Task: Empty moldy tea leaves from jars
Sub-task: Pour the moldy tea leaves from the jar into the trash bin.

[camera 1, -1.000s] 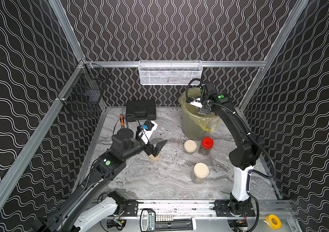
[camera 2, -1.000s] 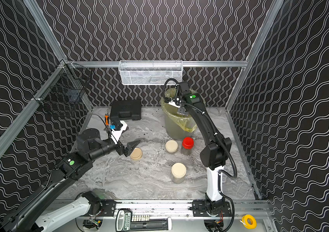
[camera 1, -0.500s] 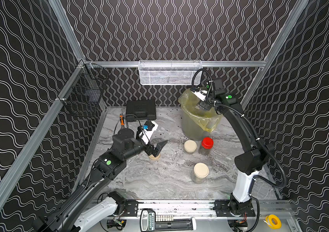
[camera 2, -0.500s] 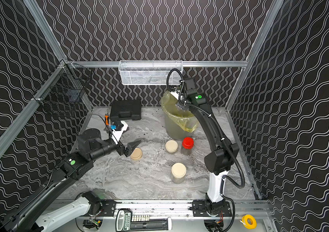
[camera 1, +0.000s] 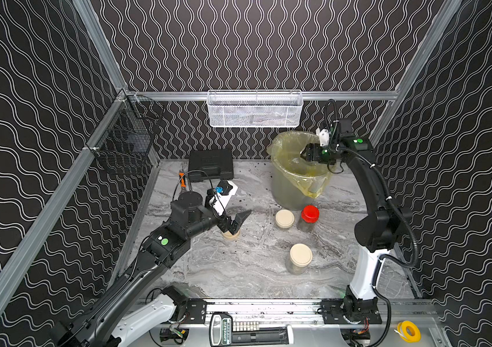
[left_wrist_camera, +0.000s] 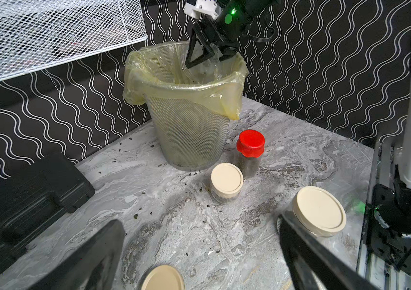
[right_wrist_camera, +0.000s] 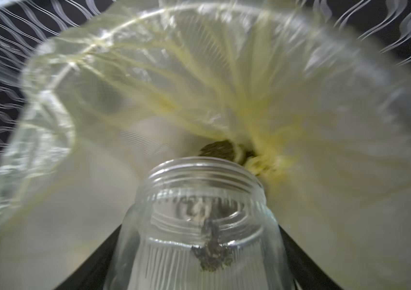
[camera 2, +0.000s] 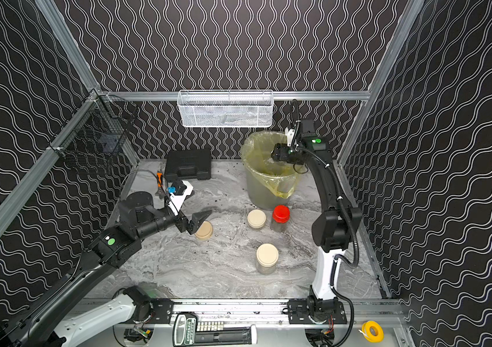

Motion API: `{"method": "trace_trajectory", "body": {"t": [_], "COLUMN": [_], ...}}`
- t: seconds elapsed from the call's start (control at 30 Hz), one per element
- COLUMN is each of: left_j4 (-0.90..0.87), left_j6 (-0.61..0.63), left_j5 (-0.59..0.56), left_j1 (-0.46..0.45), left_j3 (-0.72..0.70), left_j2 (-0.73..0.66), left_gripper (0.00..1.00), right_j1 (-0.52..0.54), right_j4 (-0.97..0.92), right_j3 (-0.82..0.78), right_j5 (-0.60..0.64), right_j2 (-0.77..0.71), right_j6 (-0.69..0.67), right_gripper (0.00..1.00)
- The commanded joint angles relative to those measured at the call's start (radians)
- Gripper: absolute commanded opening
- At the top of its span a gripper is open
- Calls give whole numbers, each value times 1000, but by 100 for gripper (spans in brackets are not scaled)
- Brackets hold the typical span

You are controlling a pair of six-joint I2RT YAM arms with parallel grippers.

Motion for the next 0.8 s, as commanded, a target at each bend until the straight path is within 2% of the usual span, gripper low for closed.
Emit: {"method": "trace_trajectory", "body": {"t": [0.0,0.13,0.23,0.37,0.47,0.5,0.53,0.57,0.6,0.7,0.77], "left_j4": [74,179,217,280,367,384,397,406,412,371,305], "left_j6": [-145,-426,-597,-741,-813,-821,-822,-820,-819,-819,-807], "left_j5": [-16,-4,30,145,193,198,197,191,181,124,86], "left_j1": [-1,0,0,0,-1,-1,0,0,0,0,0], "left_j3": [28,83,187,339,378,381,380,374,366,344,353], "left_j2": [19,68,149,270,321,327,332,331,326,305,292], "left_gripper": [99,99,99,99,99,99,99,99,99,99,99], "right_j1": [-7,-6,-7,-7,10,38,84,126,147,154,155], "right_j4": [137,197,280,356,407,374,291,186,98,-89,-70], "right_j3": [-20,-59,-138,-209,-265,-252,-200,-114,-30,221,245], "right_j5": [-84,-90,-123,-143,-101,-36,81,204,268,319,292], "right_j2": [-53,-124,-201,-278,-310,-294,-250,-185,-125,39,42], "right_j6": [143,159,173,214,190,127,20,-63,-102,-100,-88], "right_gripper": [0,0,0,0,0,0,0,0,0,0,0]}}
